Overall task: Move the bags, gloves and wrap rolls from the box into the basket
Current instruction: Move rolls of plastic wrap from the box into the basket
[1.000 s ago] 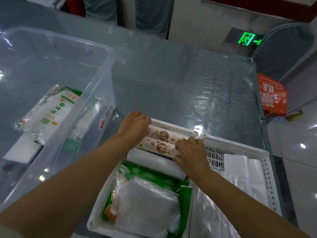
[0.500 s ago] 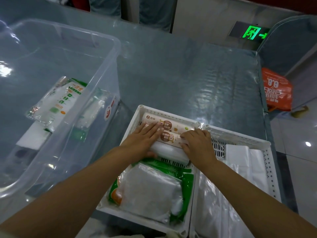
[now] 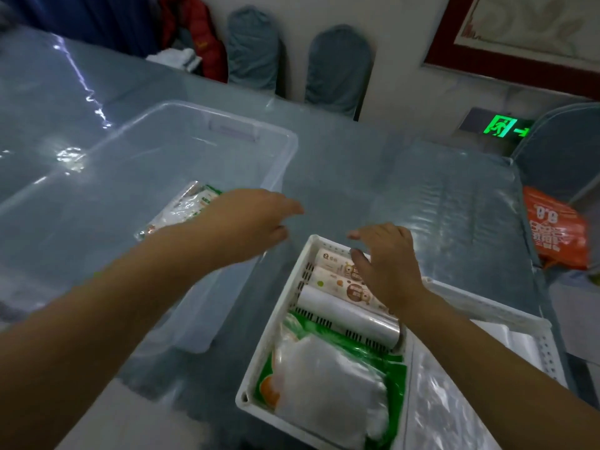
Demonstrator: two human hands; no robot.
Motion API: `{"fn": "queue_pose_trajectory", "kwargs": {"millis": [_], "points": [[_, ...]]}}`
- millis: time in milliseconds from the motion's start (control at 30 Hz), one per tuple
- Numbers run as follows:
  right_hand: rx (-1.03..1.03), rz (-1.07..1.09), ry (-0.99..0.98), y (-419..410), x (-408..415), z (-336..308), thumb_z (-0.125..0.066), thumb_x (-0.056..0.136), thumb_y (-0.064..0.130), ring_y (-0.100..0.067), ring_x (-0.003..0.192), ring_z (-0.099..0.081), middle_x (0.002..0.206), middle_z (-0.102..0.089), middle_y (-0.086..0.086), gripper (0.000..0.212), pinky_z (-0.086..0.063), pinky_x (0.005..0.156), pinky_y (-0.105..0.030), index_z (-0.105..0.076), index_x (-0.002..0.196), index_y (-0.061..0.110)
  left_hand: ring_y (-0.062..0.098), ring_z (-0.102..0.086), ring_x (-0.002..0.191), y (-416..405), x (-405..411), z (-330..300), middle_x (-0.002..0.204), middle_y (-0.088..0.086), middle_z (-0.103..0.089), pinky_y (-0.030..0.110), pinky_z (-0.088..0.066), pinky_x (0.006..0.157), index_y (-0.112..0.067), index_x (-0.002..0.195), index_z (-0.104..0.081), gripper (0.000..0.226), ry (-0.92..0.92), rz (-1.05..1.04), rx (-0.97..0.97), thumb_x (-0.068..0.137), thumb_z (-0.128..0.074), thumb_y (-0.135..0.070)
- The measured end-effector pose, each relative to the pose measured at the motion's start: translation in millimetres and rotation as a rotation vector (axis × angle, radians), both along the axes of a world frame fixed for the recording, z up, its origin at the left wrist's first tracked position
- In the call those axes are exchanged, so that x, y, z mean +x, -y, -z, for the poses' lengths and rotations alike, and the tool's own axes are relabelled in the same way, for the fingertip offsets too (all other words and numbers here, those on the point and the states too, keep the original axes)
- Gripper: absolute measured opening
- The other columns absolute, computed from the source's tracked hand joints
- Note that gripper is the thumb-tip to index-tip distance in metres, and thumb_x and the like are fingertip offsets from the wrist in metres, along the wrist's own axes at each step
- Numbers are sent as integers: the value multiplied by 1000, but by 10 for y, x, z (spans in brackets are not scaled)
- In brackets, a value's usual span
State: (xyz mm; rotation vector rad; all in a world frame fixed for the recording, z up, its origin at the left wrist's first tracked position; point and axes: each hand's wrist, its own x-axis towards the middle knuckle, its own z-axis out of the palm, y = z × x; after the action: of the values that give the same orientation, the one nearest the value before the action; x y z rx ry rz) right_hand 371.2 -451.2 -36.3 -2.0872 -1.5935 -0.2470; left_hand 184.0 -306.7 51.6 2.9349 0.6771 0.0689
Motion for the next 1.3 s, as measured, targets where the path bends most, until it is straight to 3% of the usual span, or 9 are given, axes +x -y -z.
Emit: {"fn": "queue_pose_trajectory", "kwargs": {"millis": [200,300,467,567,733,900,1033,1200,1300], "points": [[147,-67,6,-601,-478,-366,-65,74,5,-26,86,-61,89,-71,-3,19,-26,82,-29,-69,91,13,21,-51,118,-929,-737,-109,129,-6,-58,33,-37,97,-32,125,-54,35,-3,-243,-37,90,-53,-27],[163,-122,-25,-950,-794,-472,-64,76,4,-27,86,-61,91,-72,-4,20,-31,82,-33,-69,94,11,22,-50,117,-1391,-962,191,130,-1,-56,34,-40,97,-29,126,-52,37,-182,-273,-53,90,-53,-30],[156,-127,-32,-1453,-1202,-564,-66,77,5,-26,86,-61,88,-71,-3,15,-32,82,-35,-69,91,11,24,-38,129,-2007,-1136,795,144,5,-39,40,-38,101,-26,142,-27,73,-659,32,92,81,-63,-40],[96,-96,-51,-1667,-1295,-544,-65,78,6,-26,85,-60,86,-72,-2,11,-36,81,-39,-70,87,12,28,-16,141,-2195,-1205,1212,156,11,-14,45,-19,111,-18,147,-7,92,-765,335,291,79,-58,-54],[4,-22,-129,-1805,-1341,-412,-61,84,9,-22,71,-57,76,-71,-2,11,-43,77,-40,-70,78,11,34,-12,141,-2228,-1245,1642,156,17,-4,49,-23,108,-11,146,1,101,-710,512,402,78,-59,-54],[-54,26,-99,-1831,-1338,-379,-57,87,14,-18,69,-55,74,-69,-1,15,-34,77,-30,-69,78,12,33,-35,127,-2204,-1192,1604,146,18,-26,48,-41,94,-9,144,-12,87,-596,539,427,78,-68,-21],[-83,46,-93,-1821,-1367,-391,-54,89,16,-18,71,-54,76,-69,-1,16,-36,81,-32,-68,81,13,26,-53,108,-2185,-1059,1378,126,10,-51,39,-48,83,-14,130,-38,48,-453,400,222,85,-55,-14],[-145,67,-45,-1821,-1403,-425,-52,91,18,-21,74,-55,80,-70,-5,19,-40,83,-38,-69,86,12,28,-60,98,-2258,-1038,1005,114,9,-63,37,-45,76,-18,116,-51,25,-85,149,107,93,-41,-15],[-174,89,-90,-1811,-1422,-438,-54,90,21,-22,96,-56,106,-67,-7,24,-35,94,-32,-62,111,14,29,-57,82,-2317,-1076,598,98,11,-66,32,-39,66,-19,96,-57,16,159,-52,-63,92,-41,-21]]}}
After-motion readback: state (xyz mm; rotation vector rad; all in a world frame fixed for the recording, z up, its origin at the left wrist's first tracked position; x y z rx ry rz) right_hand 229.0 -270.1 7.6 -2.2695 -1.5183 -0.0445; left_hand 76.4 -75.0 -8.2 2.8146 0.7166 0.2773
